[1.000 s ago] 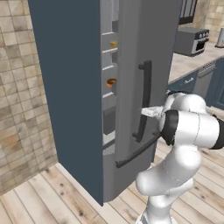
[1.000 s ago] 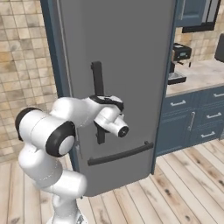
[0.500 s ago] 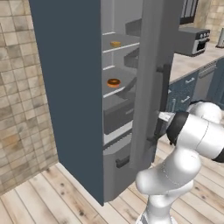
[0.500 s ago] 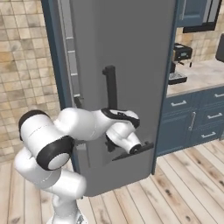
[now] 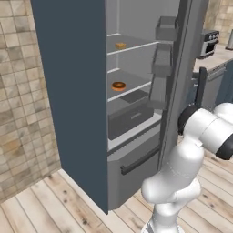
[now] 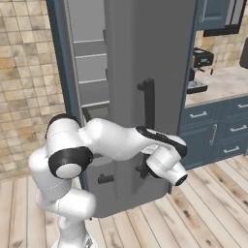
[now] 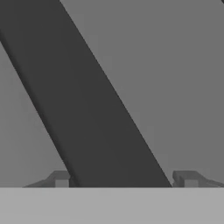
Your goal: Take the cake and donut from the fridge and place them on the empty tray on the dining counter.
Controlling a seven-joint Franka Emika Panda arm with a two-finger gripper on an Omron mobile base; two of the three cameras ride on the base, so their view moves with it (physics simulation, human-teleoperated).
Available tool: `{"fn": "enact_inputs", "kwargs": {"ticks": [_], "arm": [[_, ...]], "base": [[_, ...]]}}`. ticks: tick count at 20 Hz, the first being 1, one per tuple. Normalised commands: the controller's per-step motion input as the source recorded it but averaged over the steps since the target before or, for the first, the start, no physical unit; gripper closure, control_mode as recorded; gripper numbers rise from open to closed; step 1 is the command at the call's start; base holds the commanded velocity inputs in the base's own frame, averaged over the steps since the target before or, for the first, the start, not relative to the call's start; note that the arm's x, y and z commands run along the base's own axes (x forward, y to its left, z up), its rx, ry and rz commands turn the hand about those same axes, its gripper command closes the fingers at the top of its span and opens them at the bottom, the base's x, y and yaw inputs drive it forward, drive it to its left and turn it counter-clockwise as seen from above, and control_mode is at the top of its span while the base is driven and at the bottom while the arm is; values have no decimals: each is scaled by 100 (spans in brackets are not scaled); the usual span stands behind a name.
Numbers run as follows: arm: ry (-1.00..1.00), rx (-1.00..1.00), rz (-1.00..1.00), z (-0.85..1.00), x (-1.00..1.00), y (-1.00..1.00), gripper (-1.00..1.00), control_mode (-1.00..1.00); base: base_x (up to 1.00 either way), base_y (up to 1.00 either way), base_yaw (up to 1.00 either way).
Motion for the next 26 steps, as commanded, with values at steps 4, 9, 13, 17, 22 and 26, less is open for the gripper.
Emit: {"fn": "enact_inputs", "kwargs": {"ticks": [4,9,13,17,22,26], "arm": [[22,17,0,21,-100,-52,-100,-100],[14,12,-5,51,-100,-43,-100,-100],[1,9,-17,31,-100,-11,-100,-100],[-8,3,-20,38,-100,0,-100,-100],[-15,0,-46,28,-96,11,-100,-100],[-12,2,-77,21,-72,1,-100,-100]], "base": [[0,0,0],[0,0,0],[0,0,0],[0,0,0],[0,0,0],[0,0,0]]}}
